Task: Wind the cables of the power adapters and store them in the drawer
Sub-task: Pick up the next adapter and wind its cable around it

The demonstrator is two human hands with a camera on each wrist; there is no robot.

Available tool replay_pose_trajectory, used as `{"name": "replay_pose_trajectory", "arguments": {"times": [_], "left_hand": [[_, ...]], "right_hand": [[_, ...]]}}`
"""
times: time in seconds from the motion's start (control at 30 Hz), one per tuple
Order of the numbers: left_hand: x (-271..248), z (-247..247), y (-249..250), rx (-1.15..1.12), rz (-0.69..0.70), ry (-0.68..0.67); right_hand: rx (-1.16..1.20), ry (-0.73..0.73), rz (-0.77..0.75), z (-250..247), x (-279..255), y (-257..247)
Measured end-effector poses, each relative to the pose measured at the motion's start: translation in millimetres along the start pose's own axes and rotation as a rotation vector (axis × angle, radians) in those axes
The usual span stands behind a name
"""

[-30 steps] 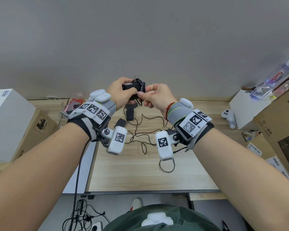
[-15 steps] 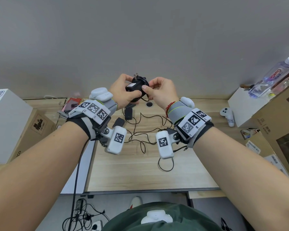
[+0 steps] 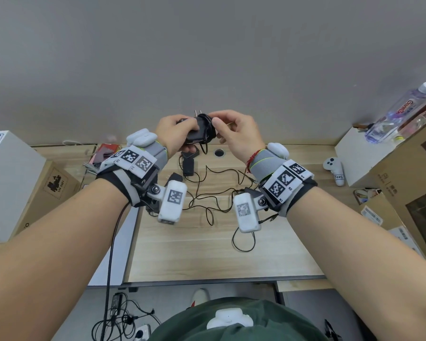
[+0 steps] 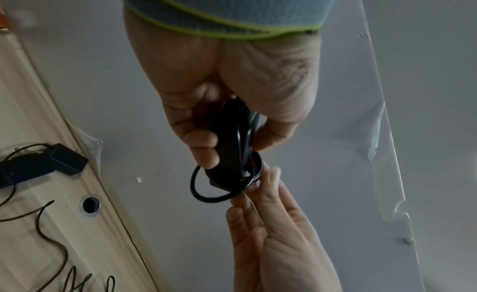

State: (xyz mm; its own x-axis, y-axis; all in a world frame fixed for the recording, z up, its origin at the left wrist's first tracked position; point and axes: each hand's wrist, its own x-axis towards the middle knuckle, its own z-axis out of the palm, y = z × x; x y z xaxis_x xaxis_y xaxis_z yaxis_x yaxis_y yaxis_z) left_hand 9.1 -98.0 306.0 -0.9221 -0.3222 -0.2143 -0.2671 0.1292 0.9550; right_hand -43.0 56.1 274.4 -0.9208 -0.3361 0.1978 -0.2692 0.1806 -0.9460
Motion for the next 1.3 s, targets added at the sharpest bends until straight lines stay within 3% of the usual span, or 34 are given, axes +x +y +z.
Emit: {"name": "replay_pose_trajectory", "arguments": {"times": [0.2,0.43,0.73,0.87,1.03,1.3], "left_hand": [[1.2,-8.6,-0.4,-0.143,-0.115,0.012],[1.3,-12.7,-2.9,-0.146,-0.06,-0.07],[-3.9,-13.9,-7.5,-0.124,-0.077,-0.13],[-3.9,-13.7,-9.3,-0.111,-0.051,-0.094],[-5.7,-15.8,-10.2,-0.069,-0.007,-0.114],[-17.3,-16.2,-16.6,0.156,0.083,-0.211]], "right_hand": [[0.098,-0.056,0.017,-4.0,-2.6,1.4],[0.104,-0.092,-0.01,0.0,-0.2,2.8],[0.145,0.002,0.102,0.6,-2.0,-0.1],[0.216,-0.03,0.162,-0.7,-6.0,-4.2],[0.182,-0.065,0.138,-5.3,-11.5,-11.7],[0.006,0.002,0.083,-3.5,-18.0,-11.5]]}}
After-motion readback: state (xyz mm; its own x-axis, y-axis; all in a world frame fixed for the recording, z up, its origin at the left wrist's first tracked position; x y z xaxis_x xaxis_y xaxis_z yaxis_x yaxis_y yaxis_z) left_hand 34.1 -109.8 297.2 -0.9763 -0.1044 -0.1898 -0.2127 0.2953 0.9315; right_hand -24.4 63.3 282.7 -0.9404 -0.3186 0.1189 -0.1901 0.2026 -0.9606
